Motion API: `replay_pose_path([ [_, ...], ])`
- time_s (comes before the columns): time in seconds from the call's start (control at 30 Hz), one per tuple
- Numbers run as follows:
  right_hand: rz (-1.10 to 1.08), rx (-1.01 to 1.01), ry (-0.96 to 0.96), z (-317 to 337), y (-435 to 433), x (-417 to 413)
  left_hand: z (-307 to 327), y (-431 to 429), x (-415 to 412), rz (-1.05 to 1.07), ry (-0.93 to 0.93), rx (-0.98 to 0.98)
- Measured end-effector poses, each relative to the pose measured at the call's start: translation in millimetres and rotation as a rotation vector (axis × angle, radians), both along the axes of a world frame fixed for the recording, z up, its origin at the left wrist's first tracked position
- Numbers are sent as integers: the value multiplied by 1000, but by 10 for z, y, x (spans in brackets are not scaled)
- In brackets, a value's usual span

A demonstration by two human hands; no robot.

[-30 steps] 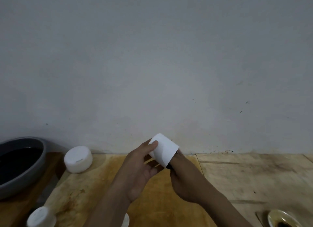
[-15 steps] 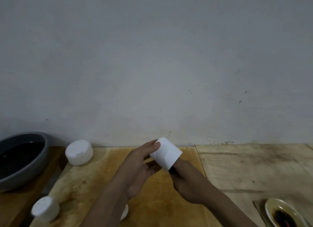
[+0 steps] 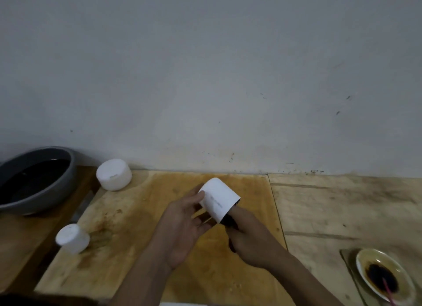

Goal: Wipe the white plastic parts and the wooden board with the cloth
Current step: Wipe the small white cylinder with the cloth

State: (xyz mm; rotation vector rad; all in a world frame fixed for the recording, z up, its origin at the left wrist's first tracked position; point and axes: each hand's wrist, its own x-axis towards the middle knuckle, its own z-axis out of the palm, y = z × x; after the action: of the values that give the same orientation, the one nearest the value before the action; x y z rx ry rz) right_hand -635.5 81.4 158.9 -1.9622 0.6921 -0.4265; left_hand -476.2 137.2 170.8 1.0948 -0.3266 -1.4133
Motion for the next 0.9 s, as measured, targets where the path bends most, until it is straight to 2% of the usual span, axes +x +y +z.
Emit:
replay_pose_path([
  [0.03,-48,257,-92,31,-10,-15,-25,23,8,0,1,-32],
  [0.07,-95,420,-129,21,-23,-21,-56,41,-7,-6,25,-59],
  [0.13,-110,457,-56,-88,18,-5,-134,72,-65,-15,93,-56],
  [0.17,-93,354,4,-162,41,12,-191,73,-82,-6,87,-29],
  [0.27,34,-204,206,-468,48,5,-356,51,-52,2,-1,133],
  [0.33,64,-483,319,-673,35,-19,-453,42,-15,6,-5,218],
  [0.4,82,-629,377,-791,67,-18,-563,3,-3,35,2,279],
  [0.5,90,-699,453,-954,102,-10,-806,-71,-15,73,-25,347],
  [0.67,33,-616,552,-1234,64,-135,-1240,-188,10,200,-190,407],
  [0.8,-24,-294,665,-1625,-127,-239,-1680,-221,30,142,-618,460],
  [0.9,-101,-178,667,-1963,-231,-229,-1984,-205,-66,105,-808,430],
])
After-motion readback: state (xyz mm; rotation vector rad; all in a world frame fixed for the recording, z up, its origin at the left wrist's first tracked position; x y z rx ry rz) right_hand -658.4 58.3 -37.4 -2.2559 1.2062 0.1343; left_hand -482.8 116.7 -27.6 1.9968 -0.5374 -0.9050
